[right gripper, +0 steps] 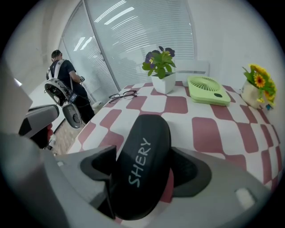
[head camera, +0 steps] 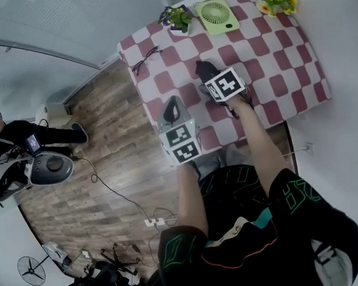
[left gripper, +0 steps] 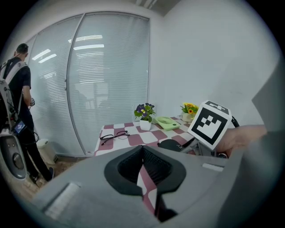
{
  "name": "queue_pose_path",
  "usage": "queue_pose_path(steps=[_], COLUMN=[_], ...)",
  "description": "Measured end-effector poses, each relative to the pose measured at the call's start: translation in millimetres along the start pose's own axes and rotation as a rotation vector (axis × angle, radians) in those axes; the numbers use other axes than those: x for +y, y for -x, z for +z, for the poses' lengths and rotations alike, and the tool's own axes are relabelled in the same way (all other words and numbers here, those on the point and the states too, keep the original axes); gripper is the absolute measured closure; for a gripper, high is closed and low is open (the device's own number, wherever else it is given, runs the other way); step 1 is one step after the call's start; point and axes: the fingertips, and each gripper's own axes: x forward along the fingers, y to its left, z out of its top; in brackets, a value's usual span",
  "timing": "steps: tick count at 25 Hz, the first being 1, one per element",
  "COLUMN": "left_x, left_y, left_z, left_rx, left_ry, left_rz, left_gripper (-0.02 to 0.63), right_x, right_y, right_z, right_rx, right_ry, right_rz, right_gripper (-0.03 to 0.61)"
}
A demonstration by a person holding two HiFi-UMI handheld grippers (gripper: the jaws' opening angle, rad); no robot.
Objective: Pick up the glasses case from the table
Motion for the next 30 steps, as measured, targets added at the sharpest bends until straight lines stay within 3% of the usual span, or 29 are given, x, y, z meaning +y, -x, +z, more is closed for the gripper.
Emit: queue_pose_path(steps=[4, 12, 17, 25, 30], left_x=[15, 41, 36, 22, 18], left_y=[0, 8, 15, 41, 52], left_z=[8, 39, 88, 174, 208], left_rx=[-0.018, -0.097, -0.194, -0.402, -0.469], left_ry=[0.007, 0.020, -0.015, -0.078, -0.108], left_rz=[0.040, 0.100, 0.095, 0.058, 0.047], left_gripper=[0.604, 0.604, 0.604, 0.604, 0.604], right_x=[4, 10, 12, 5, 8], right_y=[10, 69, 121, 214, 259], right_z=[6, 61, 90, 137, 163], right_rx=[-0.049, -0.325, -0.472, -0.739, -0.869], right_ry=[0.027, 0.049, 0.100, 0.163, 0.196], right_rz=[0.002, 0.000, 0.004, -0.070, -0.097], right_gripper=[0.201, 0.202, 0.204, 0.243, 0.252])
